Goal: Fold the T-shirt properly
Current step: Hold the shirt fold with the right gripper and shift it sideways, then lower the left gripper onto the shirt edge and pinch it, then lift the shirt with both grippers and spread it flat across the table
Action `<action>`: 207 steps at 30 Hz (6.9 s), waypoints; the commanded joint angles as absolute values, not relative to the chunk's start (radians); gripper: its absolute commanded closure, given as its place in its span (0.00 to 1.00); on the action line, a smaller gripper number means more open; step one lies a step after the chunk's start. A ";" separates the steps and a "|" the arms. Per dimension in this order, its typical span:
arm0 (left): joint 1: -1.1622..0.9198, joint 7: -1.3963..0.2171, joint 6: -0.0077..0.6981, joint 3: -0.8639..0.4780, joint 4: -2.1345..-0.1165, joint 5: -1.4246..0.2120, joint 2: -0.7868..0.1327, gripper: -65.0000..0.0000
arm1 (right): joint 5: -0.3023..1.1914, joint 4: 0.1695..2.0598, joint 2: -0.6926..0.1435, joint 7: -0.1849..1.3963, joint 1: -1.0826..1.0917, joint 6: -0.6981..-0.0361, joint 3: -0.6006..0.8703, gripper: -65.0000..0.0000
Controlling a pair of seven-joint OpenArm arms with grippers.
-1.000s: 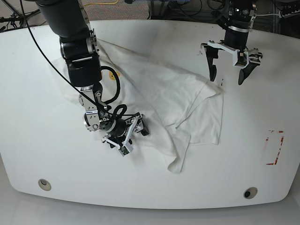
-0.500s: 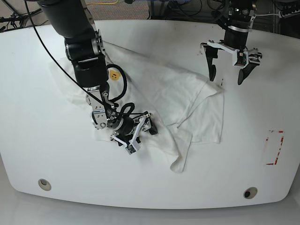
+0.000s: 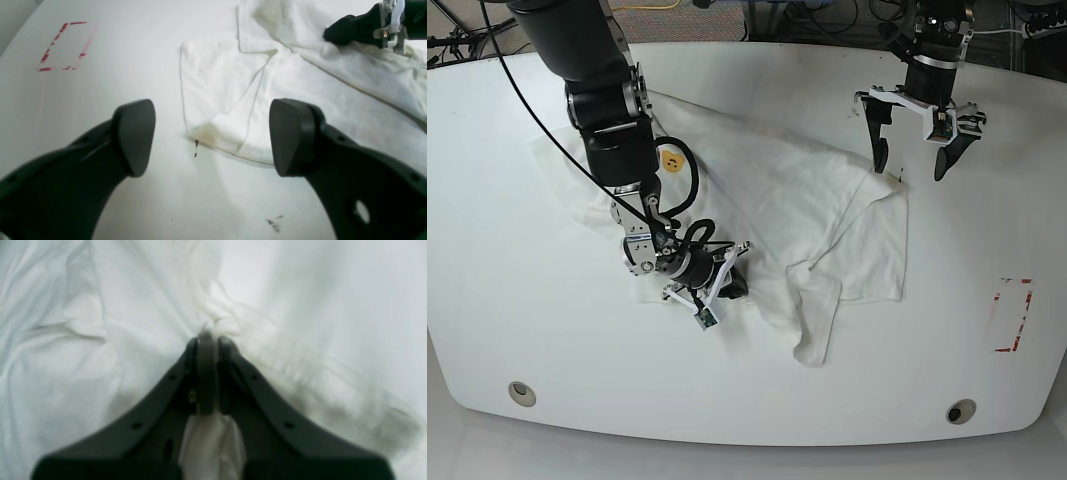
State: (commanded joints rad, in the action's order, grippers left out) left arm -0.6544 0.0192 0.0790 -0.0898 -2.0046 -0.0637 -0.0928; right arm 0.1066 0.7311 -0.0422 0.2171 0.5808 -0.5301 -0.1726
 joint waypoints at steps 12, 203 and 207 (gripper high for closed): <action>-0.639 0.019 0.079 -0.091 -2.003 -0.064 -0.094 0.25 | 0.102 1.106 -0.048 0.417 0.461 -0.503 -0.173 1.00; 0.156 -1.210 0.521 -0.355 -1.933 -0.070 -0.211 1.00 | 0.137 1.810 -0.127 0.707 0.101 -0.694 0.585 1.00; 0.021 -1.207 0.547 -0.369 -1.934 -0.068 -0.214 1.00 | 0.137 1.810 -0.091 0.657 -0.018 -0.698 0.605 1.00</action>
State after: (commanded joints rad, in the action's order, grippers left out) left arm 0.0207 -1.2068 0.5470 -0.3690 -1.9341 -0.0683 -0.2140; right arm 0.1373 1.8098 -0.0913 0.6575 -0.0176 -0.6981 0.6053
